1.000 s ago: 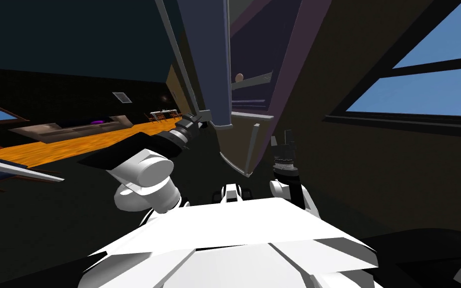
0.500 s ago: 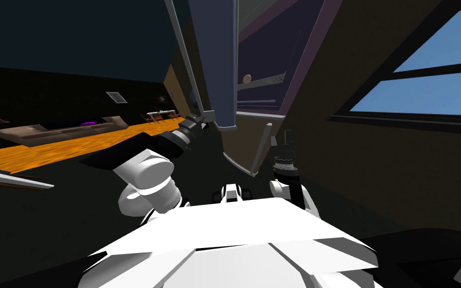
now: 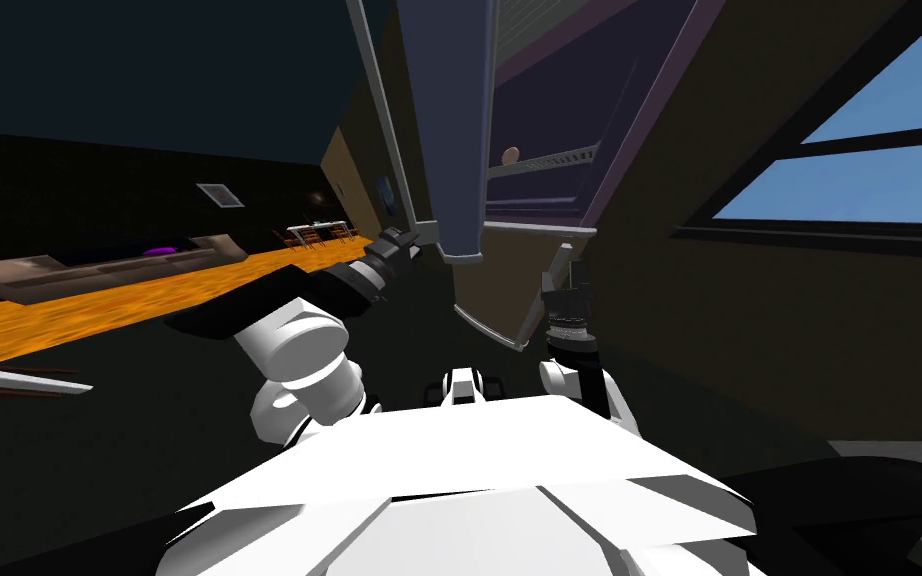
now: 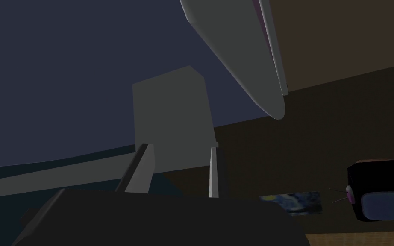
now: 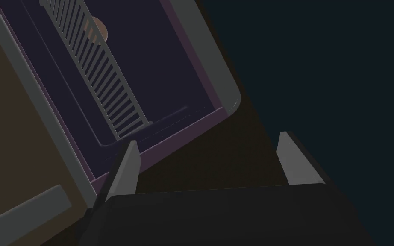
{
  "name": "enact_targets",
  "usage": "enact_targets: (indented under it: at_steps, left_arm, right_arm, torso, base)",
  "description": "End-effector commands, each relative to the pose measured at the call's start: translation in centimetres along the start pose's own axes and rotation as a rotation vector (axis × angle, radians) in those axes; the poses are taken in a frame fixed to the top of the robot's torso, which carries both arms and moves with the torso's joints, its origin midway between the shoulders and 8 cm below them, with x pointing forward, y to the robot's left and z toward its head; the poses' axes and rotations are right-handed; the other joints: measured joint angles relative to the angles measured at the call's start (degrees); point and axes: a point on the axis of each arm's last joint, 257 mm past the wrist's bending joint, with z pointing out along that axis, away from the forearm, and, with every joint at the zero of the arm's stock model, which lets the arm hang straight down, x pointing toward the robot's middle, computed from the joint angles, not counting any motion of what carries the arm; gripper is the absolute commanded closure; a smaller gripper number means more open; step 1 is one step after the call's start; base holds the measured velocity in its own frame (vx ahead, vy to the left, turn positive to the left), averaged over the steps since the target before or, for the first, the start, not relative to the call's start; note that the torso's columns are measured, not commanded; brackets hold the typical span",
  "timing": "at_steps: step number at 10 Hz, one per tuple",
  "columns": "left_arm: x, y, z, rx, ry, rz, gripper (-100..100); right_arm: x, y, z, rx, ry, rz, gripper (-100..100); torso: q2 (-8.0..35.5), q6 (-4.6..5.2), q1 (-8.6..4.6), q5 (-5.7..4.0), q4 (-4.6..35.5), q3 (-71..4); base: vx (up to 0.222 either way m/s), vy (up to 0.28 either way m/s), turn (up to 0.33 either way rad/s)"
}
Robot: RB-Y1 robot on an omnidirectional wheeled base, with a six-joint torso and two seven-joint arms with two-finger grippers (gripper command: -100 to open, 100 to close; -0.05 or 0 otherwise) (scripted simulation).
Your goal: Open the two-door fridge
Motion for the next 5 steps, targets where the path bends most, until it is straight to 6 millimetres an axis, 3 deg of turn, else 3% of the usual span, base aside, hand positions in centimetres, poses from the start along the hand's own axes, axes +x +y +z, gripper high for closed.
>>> enact_targets:
  at_steps: [1,3,5]
  left_arm:
    - [1.0,-0.5,0.2,0.017,0.032,-0.004,100]
    - [1.7,-1.0,0.2,0.034,0.05,-0.005,100]
    - [2.4,-1.3,0.2,0.043,0.074,-0.01,100]
  right_arm:
    - [0.0,0.0,0.0,0.0,0.0,0.0,0]
    - [0.0,0.0,0.0,0.0,0.0,0.001,0]
    - [0.0,0.0,0.0,0.0,0.0,0.0,0]
  torso:
    - [0.03,-0.06,-0.44,-0.07,-0.03,0.07]
    - [0.5,-0.08,-0.9,-0.2,0.1,0.43]
    - [0.28,-0.03,-0.41,-0.13,0.18,0.19]
  base:
    - [-0.008,0.29,-0.067]
    - [0.011,0.156,-0.056]
    - [0.044,0.232,-0.066]
